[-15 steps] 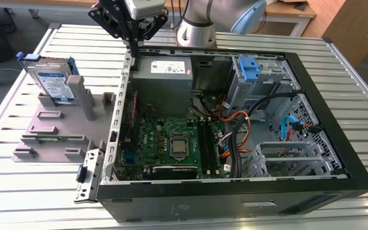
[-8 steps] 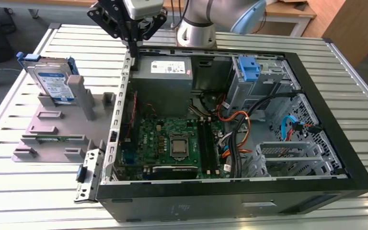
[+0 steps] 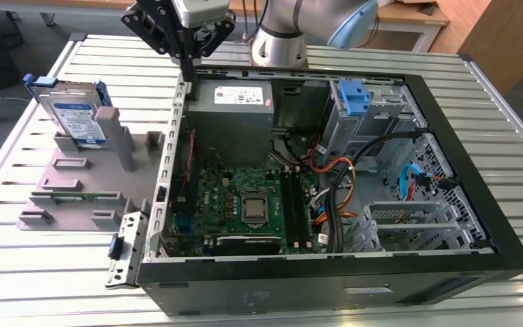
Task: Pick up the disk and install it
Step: 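Reach for the disk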
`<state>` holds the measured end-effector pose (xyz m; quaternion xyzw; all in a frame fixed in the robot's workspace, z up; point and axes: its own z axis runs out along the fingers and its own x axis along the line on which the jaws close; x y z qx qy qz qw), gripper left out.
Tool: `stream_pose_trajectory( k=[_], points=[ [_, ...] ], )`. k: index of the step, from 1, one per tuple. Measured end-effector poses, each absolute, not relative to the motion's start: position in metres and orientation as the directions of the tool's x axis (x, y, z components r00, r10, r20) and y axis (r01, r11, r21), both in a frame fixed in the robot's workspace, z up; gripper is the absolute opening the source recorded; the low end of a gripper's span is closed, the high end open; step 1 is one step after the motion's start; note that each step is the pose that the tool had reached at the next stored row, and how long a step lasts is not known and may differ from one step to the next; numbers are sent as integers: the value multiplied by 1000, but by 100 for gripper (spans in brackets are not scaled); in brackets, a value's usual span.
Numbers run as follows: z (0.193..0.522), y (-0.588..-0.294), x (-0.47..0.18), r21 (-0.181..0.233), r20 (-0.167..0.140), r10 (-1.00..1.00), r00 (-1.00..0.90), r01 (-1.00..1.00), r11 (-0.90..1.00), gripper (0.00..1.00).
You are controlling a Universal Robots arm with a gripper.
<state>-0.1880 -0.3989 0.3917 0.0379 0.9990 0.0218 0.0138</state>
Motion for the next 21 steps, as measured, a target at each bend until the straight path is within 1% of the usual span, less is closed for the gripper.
stream_pose_trajectory(
  k=[21],
  points=[
    [392,-399,-203,44,-26,76,-997,75,996,11]
  ],
)
